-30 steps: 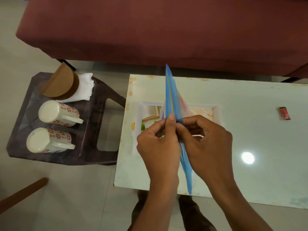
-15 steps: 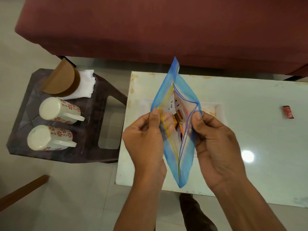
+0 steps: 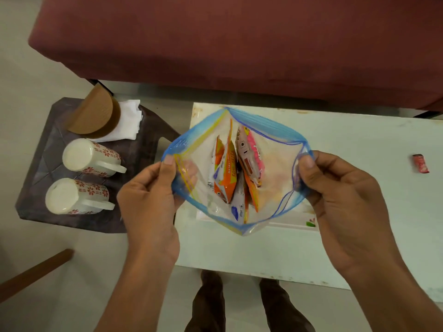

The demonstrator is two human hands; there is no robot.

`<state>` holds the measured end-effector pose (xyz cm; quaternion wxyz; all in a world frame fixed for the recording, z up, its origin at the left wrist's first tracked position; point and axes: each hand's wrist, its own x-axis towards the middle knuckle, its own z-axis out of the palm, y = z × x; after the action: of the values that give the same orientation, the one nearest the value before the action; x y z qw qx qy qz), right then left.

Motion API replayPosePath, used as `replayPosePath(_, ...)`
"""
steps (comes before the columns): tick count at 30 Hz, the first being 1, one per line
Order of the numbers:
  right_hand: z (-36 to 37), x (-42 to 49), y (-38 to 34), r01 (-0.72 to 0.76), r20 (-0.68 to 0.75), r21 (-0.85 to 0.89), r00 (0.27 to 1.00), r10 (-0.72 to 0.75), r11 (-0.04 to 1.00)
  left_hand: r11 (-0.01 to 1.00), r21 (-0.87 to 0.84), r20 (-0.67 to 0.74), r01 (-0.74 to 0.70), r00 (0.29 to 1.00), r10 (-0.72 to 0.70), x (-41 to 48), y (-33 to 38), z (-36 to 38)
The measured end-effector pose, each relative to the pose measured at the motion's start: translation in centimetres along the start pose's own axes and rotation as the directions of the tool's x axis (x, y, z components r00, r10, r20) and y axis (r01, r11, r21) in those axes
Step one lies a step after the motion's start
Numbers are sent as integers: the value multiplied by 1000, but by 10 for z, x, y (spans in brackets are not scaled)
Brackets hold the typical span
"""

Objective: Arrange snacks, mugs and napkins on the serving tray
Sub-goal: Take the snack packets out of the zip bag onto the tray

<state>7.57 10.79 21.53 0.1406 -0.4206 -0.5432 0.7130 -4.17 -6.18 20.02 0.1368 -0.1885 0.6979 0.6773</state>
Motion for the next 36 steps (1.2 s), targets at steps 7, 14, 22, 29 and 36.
replayPosePath(7, 29, -12, -7, 63, 167, -102, 985, -46, 993, 976, -19, 50, 216, 975, -214, -21, -25, 10)
replayPosePath(14, 12, -12, -12, 163, 69, -280, 986, -149, 946, 987, -75, 83, 145, 987, -139, -40, -34, 23)
replayPosePath(22, 6, -6, -18, 612, 346, -717, 728, -591, 334, 988, 90, 156, -128, 981, 113, -46, -18, 25)
replayPosePath(29, 44, 15, -26, 764, 837, -538, 534, -120, -357, 943, 209, 179, -260, 958, 224, -49, -16, 13)
replayPosePath(36, 50, 19, 0, 743, 794, -551, 607, 36, -380, 962, 181, 152, -204, 972, 178, -57, -23, 4)
